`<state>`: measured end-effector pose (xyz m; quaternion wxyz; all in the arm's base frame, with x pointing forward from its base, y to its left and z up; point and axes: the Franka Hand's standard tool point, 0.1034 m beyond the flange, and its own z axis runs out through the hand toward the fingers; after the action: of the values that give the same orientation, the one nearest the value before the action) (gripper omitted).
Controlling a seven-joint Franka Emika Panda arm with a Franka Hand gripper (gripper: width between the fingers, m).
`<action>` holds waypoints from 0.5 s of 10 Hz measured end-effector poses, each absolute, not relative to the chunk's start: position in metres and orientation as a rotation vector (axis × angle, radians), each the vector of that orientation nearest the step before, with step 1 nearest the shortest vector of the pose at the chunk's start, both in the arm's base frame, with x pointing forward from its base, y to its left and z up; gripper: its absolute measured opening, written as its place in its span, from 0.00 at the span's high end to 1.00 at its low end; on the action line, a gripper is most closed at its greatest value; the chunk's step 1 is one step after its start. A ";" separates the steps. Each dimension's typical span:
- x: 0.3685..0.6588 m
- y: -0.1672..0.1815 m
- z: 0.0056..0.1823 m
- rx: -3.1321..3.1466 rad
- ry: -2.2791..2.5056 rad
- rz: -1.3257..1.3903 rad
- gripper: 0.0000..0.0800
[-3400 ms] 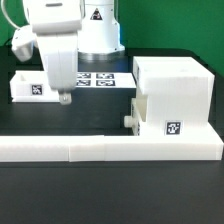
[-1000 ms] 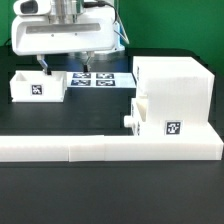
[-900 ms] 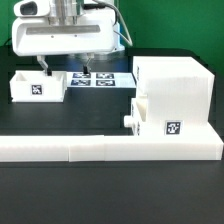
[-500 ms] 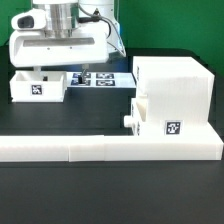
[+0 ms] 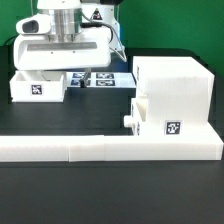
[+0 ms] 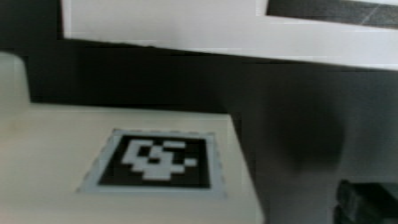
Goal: Assemble drawer
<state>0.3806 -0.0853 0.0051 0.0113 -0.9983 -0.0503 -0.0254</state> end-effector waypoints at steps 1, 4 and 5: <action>0.381 -0.085 0.005 -3.114 -0.158 -0.079 0.35; 0.381 -0.085 0.005 -3.114 -0.162 -0.079 0.69; 0.381 -0.085 0.005 -3.114 -0.164 -0.080 0.91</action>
Offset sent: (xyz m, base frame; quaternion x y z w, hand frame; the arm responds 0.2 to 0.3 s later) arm 0.0000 0.0000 0.0000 0.0000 0.0000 0.0000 1.0000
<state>0.3807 -0.0853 0.0052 0.0113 -0.9982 -0.0525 -0.0255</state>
